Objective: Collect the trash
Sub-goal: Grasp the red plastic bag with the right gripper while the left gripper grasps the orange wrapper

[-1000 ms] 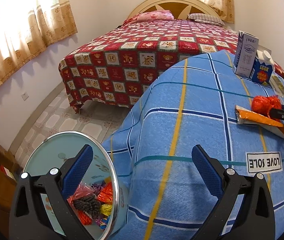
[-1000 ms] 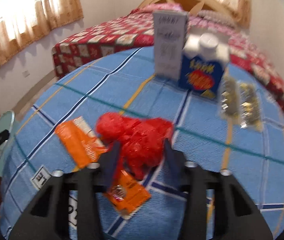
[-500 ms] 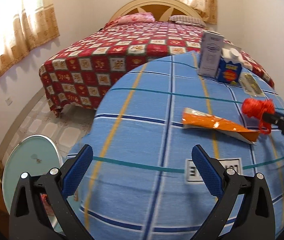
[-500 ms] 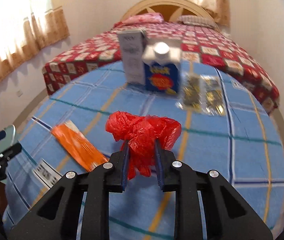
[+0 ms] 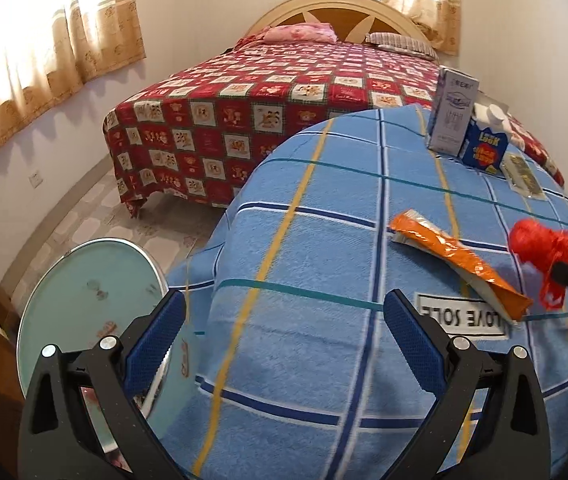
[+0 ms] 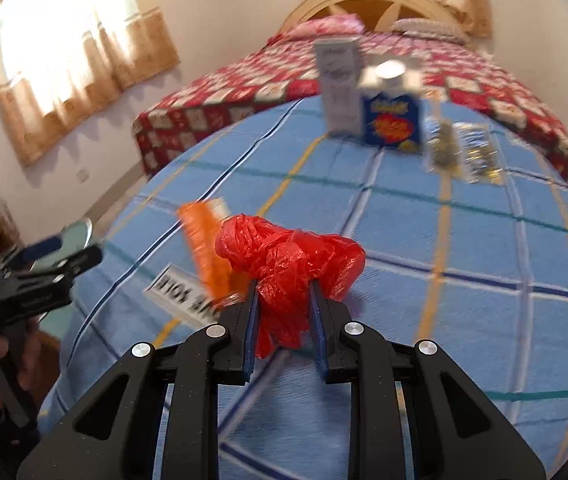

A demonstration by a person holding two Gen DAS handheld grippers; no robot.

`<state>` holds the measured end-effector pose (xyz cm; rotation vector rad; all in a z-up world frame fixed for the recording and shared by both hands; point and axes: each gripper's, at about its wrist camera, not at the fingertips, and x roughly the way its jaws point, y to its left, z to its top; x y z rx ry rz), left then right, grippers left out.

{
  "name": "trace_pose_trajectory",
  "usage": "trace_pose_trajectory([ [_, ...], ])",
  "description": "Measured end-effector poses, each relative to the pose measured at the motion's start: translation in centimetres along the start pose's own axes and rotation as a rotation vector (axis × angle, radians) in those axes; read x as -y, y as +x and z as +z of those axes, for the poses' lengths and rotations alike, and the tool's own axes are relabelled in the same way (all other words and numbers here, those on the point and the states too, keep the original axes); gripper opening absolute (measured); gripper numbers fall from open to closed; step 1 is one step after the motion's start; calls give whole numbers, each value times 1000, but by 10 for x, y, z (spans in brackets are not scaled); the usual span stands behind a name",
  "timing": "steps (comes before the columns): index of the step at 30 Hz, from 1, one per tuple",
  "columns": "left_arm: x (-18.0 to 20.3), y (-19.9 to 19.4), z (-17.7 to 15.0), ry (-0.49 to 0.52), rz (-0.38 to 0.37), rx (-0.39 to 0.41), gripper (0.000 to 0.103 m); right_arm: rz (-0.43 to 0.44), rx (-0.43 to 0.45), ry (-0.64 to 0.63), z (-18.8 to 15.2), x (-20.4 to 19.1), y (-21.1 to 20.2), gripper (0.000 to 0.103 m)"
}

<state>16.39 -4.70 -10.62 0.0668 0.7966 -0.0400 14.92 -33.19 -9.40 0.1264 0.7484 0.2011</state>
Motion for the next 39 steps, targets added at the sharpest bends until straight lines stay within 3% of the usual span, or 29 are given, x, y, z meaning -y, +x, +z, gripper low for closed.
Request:
trace_pose_trajectory([
  [4,25,-1,-1,21,-26,-4,97,-117,26,53,-1,44,-18,23],
  [10,74,2,5,31,-59,-9,97,-208,46,96,-8,87,-33,23],
  [21,143,19,3,129,-70,-66,97,-186,57,99,-14,103,-30,23],
  [25,134,22,-2,138,-58,-99,97,-170,55,86,-14,96,-29,24],
  [36,85,16,-9,126,-80,-83,95,-140,44,43,-14,69,-21,24],
  [37,85,15,-10,130,-86,-81,94,-138,42,39,-14,67,-20,24],
  [39,88,15,-14,146,-126,-91,79,-131,37,28,-15,60,-18,24],
])
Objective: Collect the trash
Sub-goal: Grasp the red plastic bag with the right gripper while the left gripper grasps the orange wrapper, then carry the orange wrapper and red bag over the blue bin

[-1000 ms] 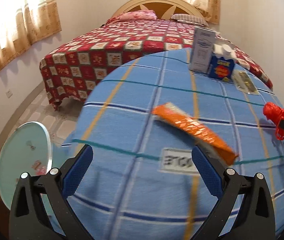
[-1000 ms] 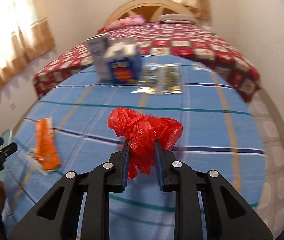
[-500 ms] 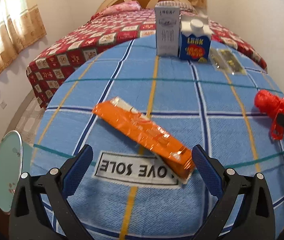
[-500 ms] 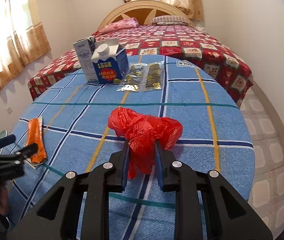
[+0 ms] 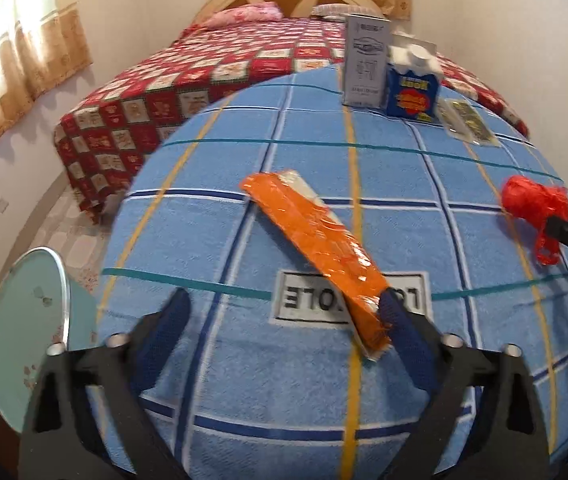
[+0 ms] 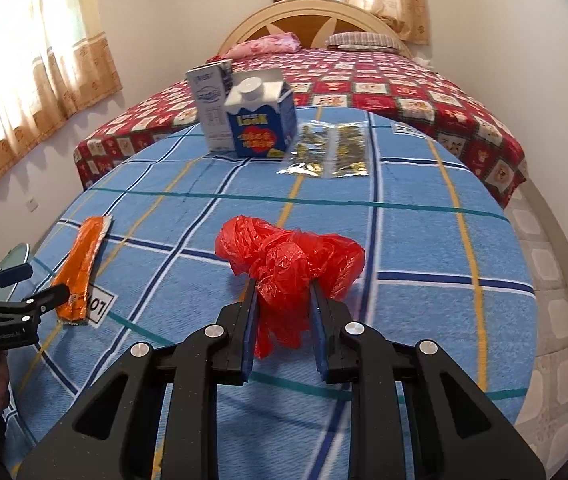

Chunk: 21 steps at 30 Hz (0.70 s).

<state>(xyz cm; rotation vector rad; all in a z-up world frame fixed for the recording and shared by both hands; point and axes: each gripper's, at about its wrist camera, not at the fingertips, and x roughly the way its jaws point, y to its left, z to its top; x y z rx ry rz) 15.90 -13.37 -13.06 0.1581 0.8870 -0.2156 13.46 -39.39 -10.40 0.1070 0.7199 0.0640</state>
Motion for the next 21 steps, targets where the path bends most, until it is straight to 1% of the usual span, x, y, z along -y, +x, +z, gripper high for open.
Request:
trace_pose_trajectory([
  [3,7,1,-3,21,-88,-20,49,10,-1,-11,-1,-8,1,24],
  [4,9,0,-4,31,-113,-25,34,17,0,-17,-1,-12,1,24],
  [7,9,-5,-4,51,-126,-9,10,36,2,-30,-1,-22,1,24],
  [8,8,-7,-3,56,-125,0,6,39,3,-32,-1,-24,1,24],
  [12,-9,-21,-3,67,-92,39,5,68,10,-51,1,-40,2,24],
  [21,-59,-41,-14,34,-40,67,4,118,14,-93,12,-77,11,24],
])
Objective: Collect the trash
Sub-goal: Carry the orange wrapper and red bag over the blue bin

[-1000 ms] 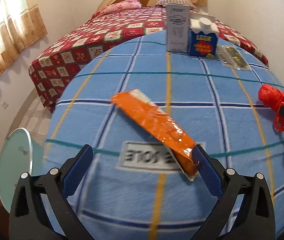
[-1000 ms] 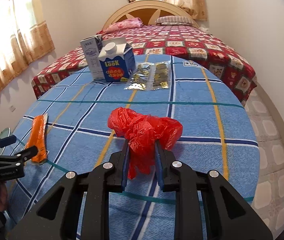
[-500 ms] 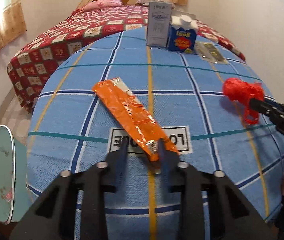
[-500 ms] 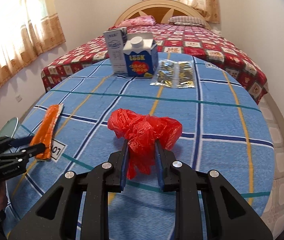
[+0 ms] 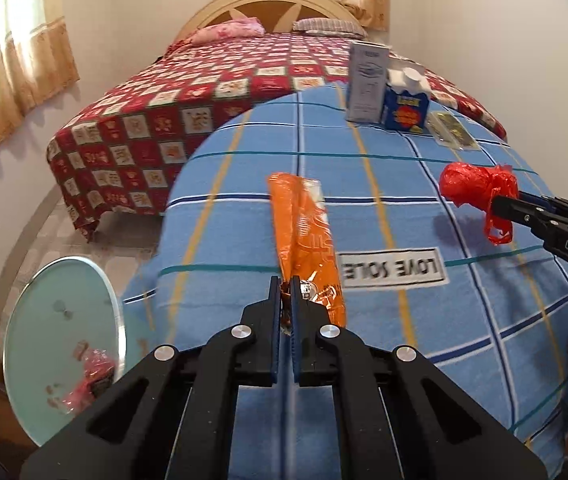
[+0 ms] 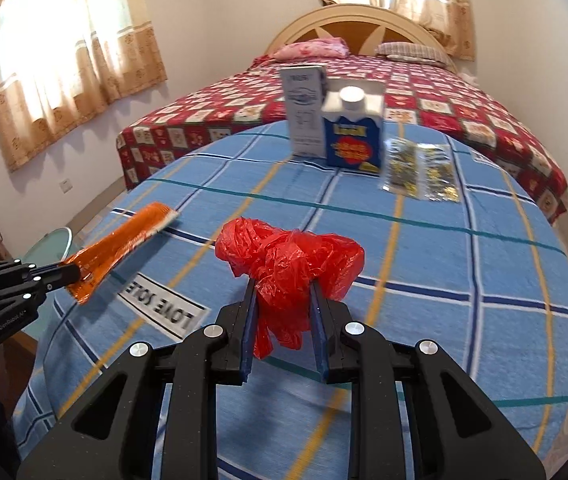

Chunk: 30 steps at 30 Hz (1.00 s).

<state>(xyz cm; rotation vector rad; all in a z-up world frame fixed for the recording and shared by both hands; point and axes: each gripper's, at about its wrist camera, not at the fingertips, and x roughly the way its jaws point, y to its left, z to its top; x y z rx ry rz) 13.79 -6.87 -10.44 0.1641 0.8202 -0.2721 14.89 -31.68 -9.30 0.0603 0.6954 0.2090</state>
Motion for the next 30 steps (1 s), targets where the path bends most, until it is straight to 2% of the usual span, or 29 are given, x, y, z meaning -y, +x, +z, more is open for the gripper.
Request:
trace_pose_trajectory([
  [13,-38,-25,-13,-30,41,62,4,45,-2,-61,13,-45,17,24],
  [30,-97,-48,-31,-95,141,69,4,142,-11,-160,29,-109,44,24],
])
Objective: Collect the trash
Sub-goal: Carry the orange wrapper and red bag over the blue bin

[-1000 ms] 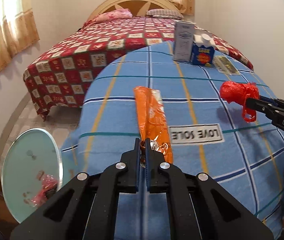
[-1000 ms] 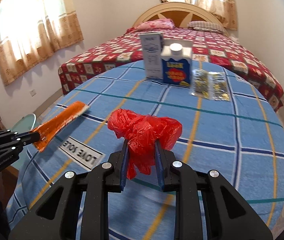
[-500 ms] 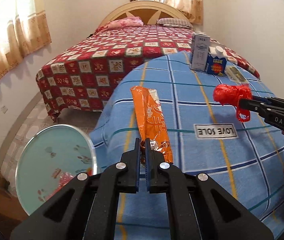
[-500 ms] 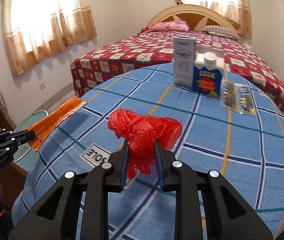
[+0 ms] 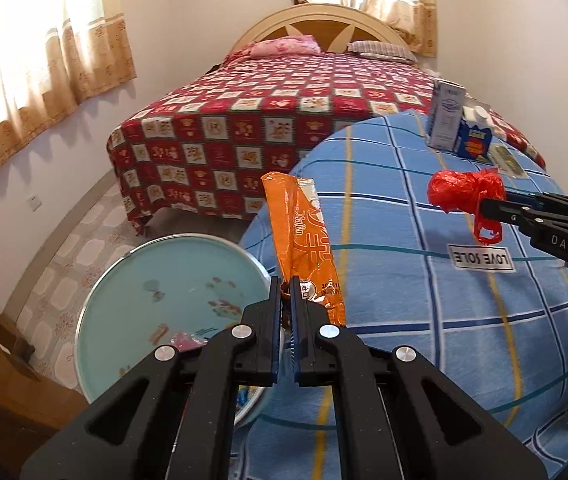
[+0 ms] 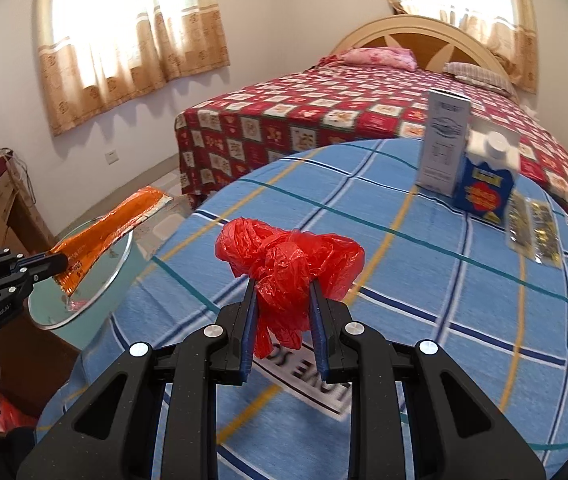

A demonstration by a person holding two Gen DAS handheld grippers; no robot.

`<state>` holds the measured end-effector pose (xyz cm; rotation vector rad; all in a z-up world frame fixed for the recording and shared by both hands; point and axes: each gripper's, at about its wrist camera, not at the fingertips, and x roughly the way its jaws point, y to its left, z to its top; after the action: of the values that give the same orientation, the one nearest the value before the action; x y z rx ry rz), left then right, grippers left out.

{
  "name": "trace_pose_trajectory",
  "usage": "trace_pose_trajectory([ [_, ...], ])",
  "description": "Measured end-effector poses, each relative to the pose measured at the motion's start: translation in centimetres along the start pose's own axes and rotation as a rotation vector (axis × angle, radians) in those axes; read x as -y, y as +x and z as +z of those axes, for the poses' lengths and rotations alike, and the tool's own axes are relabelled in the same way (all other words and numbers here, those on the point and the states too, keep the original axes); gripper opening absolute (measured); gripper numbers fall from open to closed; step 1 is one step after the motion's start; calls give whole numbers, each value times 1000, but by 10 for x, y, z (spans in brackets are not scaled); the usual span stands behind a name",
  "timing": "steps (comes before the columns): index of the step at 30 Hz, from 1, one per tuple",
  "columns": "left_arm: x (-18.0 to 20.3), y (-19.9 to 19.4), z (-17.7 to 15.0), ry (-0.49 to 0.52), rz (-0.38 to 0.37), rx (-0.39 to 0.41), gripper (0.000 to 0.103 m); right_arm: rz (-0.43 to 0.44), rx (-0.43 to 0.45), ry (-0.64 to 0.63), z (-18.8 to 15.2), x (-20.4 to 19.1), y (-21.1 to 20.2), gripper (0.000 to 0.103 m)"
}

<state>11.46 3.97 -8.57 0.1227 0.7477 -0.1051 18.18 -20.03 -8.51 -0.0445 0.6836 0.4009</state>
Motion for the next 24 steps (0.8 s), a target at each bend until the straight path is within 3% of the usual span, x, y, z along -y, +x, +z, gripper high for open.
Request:
trace_pose_trajectory([
  [24,-68,-14,-26,-71,103,-27,4,98,-36,-139,23,-82,37,24],
])
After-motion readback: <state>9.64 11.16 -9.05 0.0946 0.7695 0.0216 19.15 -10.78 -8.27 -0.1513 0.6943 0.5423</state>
